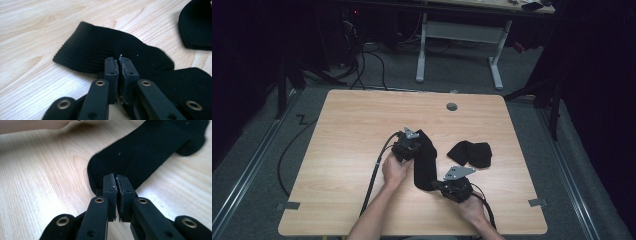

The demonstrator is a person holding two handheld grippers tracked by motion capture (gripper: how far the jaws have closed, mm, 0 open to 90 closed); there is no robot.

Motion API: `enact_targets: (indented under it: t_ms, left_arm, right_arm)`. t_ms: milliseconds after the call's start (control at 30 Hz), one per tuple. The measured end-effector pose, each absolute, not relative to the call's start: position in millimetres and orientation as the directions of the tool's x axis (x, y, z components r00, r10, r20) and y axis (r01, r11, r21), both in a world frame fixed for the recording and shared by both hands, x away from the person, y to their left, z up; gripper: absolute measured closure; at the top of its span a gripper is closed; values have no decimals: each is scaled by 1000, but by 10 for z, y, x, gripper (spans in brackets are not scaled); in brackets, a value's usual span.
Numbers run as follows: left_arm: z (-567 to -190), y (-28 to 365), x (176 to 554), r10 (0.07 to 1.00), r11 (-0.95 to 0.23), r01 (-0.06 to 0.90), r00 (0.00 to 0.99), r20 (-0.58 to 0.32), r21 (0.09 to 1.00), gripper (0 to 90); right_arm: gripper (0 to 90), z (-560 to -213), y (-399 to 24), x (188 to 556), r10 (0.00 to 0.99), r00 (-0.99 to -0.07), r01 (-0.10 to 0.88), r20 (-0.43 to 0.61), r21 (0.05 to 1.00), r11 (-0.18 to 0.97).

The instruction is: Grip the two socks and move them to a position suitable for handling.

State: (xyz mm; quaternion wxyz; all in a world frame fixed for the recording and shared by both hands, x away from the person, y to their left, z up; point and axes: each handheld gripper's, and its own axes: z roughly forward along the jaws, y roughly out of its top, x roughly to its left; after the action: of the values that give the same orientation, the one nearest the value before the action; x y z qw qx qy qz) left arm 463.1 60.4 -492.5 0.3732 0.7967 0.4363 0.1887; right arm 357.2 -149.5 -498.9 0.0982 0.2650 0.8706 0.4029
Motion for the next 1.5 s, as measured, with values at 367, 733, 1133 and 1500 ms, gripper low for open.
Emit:
enact_targets:
  t_ms: [367,733,1133,1500]
  left_arm:
    - [-4783,606,4356,830,-364,497,556,33,788,511]
    - [-5016,723,4048,856,-374,562,515,41,738,415]
    - [-4970,711,3867,840,-384,542,541,39,748,384]
    - [-5053,803,3641,843,-367,554,538,15,748,376]
  right_arm:
    - [757,-4889,-1510,3676,571,-820,377,42,790,483]
    - [748,-5039,-1267,3799,568,-822,369,-31,731,574]
    - [750,-4835,-1320,4151,682,-731,449,5,757,476]
    - [758,-4993,-1318,4351,730,-684,516,14,716,470]
